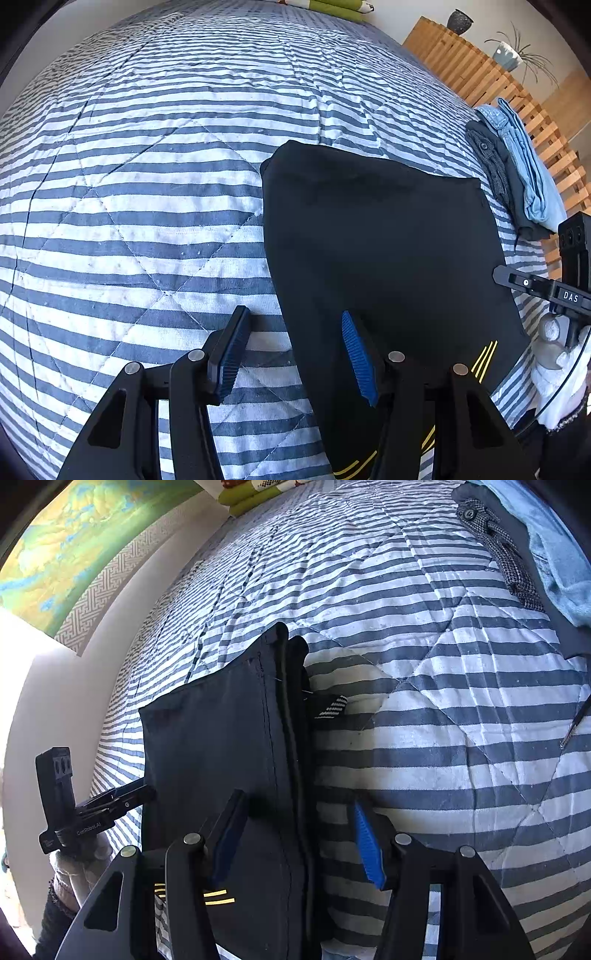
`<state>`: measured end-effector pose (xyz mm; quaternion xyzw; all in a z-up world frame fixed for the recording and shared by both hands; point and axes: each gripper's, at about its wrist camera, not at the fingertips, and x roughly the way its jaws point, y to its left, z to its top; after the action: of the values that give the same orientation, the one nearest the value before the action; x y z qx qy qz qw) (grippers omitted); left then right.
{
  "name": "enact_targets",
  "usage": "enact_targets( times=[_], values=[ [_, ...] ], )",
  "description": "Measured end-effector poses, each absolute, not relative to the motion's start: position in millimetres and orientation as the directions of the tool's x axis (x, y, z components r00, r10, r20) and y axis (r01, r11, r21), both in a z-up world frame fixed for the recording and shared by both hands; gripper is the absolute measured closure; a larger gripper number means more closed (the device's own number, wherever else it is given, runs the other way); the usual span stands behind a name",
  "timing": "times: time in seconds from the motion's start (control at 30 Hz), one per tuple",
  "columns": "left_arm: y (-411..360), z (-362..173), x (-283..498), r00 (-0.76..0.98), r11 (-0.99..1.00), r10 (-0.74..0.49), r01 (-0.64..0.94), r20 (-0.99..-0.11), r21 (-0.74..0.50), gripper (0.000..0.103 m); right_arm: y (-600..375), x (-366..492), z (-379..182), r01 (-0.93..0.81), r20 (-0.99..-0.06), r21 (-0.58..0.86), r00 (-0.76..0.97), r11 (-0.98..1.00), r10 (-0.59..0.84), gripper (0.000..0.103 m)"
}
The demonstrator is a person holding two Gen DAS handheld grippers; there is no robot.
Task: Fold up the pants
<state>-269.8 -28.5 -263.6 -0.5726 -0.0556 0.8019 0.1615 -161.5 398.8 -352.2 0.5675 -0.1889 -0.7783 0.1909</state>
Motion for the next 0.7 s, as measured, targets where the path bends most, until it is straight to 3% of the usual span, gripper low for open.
enact_targets(
  times=[0.7],
  values=[
    [-37, -266, -175, -0.249, -0.911, 0.411, -0.148, -0.877, -0.385, 0.049, 406, -148, -349, 0.107, -0.808, 0.515, -0.271, -0.850, -0.523, 0.051]
  ],
)
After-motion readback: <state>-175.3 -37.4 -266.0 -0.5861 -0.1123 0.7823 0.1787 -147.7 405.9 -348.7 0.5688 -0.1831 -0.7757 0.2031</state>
